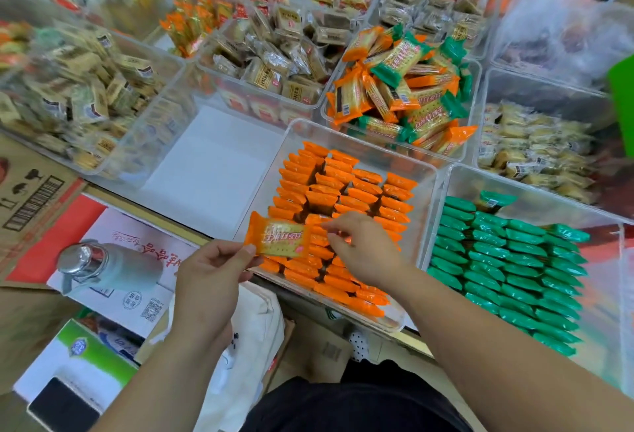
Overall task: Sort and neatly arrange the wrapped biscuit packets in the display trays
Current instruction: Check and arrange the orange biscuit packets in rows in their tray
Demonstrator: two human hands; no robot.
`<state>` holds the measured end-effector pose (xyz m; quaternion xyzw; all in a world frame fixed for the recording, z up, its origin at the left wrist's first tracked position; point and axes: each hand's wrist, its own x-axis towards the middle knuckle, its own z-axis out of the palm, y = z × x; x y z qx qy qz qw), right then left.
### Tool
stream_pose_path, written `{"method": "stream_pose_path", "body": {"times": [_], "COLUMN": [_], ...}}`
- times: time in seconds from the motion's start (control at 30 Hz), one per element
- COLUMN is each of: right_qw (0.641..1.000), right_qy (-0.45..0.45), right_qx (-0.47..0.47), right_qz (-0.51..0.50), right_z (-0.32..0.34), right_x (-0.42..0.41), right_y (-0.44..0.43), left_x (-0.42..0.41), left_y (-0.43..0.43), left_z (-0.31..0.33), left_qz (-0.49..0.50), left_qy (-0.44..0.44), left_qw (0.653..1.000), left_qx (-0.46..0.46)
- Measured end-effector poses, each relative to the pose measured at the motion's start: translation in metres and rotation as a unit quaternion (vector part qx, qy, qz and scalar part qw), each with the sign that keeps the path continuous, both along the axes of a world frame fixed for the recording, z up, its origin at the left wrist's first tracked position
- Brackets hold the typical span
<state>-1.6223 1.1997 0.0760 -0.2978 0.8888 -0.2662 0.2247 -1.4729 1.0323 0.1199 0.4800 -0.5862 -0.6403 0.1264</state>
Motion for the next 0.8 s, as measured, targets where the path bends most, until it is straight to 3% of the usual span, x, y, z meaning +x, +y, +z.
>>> {"method": "stream_pose_path", "body": {"times": [0.07,0.1,0.27,0.37,0.5,0.6,0.8], "right_qw": [0.975,0.96,0.894,0.87,0.879,0.872,0.727], "right_qy": [-0.205,-0.252,-0.336,-0.33,-0.269,-0.292,-0.502], "right_qx": [-0.06,-0.086,-0.232,-0.295,-0.304,-0.3,-0.382], "right_qz": [-0.06,-0.086,-0.184,-0.215,-0.251,-0.251,-0.271], "right_z": [0.021,0.029,0.067,0.088,0.097,0.095,0.092], "right_x": [0.009,0.014,0.043,0.052,0.063,0.072,0.093], "right_y": [0.012,0.018,0.046,0.063,0.084,0.1,0.109], "left_x": [-0.001,-0.002,0.003,0.011,0.022,0.031,0.047], "left_y": [0.002,0.005,0.029,0.041,0.054,0.058,0.074], "left_z": [0.006,0.01,0.03,0.039,0.054,0.063,0.08], "left_qz": [0.008,0.005,-0.044,-0.086,-0.139,-0.132,-0.152], "left_qy": [0.012,0.02,0.053,0.066,0.082,0.092,0.121], "left_qw": [0.999,0.998,0.99,0.989,0.984,0.985,0.978], "left_qx": [0.041,0.061,0.121,0.104,0.08,0.068,0.079]}}
